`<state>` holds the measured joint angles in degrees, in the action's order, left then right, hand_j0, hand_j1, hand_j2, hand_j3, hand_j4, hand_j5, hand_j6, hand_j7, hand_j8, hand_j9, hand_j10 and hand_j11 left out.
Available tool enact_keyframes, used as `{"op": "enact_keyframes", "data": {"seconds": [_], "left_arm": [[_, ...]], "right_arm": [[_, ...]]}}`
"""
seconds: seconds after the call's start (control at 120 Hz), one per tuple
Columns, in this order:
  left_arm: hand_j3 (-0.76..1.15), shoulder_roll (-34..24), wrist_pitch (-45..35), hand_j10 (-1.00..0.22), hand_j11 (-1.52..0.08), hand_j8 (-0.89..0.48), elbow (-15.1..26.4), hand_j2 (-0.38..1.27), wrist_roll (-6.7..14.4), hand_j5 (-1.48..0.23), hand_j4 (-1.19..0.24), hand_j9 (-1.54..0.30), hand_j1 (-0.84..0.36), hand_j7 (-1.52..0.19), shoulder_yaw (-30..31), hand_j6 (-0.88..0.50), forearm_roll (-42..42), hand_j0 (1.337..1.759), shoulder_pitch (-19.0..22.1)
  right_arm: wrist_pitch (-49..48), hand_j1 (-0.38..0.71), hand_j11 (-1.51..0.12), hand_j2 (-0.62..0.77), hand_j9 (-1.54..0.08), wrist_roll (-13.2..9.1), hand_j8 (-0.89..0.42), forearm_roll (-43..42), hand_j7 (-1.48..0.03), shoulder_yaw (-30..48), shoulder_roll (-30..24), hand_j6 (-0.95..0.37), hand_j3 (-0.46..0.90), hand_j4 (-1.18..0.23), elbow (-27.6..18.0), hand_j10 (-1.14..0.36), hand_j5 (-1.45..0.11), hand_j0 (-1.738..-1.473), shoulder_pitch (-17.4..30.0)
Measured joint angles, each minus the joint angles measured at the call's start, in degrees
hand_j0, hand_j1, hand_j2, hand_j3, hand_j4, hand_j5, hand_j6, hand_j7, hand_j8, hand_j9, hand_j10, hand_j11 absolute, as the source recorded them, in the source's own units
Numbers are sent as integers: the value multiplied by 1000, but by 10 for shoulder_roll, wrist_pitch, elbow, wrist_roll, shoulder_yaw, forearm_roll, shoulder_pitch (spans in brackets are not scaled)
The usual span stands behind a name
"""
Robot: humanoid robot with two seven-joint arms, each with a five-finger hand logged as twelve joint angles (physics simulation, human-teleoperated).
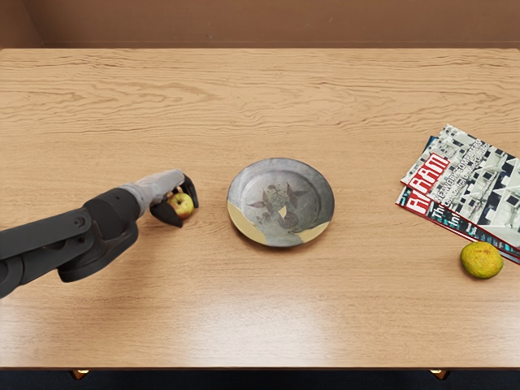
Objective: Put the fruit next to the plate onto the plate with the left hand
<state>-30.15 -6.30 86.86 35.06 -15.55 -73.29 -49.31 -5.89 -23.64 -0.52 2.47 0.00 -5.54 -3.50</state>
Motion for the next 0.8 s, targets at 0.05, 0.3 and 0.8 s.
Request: {"op": "enact_keyframes", "data": {"seconds": [0.05, 0.3, 0.8], "left_arm": [[-26, -1, 1, -706, -945, -340, 0, 142, 0, -898, -712, -947, -326, -913, 0, -343, 1, 1657, -1], [-18, -1, 3, -727, -968, -338, 13, 249, 0, -956, -718, -969, -345, -954, -6, -346, 7, 1655, -19], [-2, -13, 65, -708, -988, -317, 49, 149, 0, -995, -710, -987, -329, -976, -75, -321, 39, 1650, -58]], "right_arm": [[0, -349, 0, 0, 0, 0, 0, 0, 0, 0, 0, -1, 0, 0, 0, 0, 0, -1658, 0], [0, -349, 0, 0, 0, 0, 0, 0, 0, 0, 0, -1, 0, 0, -1, 0, 0, -1658, -2], [0, -349, 0, 0, 0, 0, 0, 0, 0, 0, 0, -1, 0, 0, 0, 0, 0, -1658, -6]]}}
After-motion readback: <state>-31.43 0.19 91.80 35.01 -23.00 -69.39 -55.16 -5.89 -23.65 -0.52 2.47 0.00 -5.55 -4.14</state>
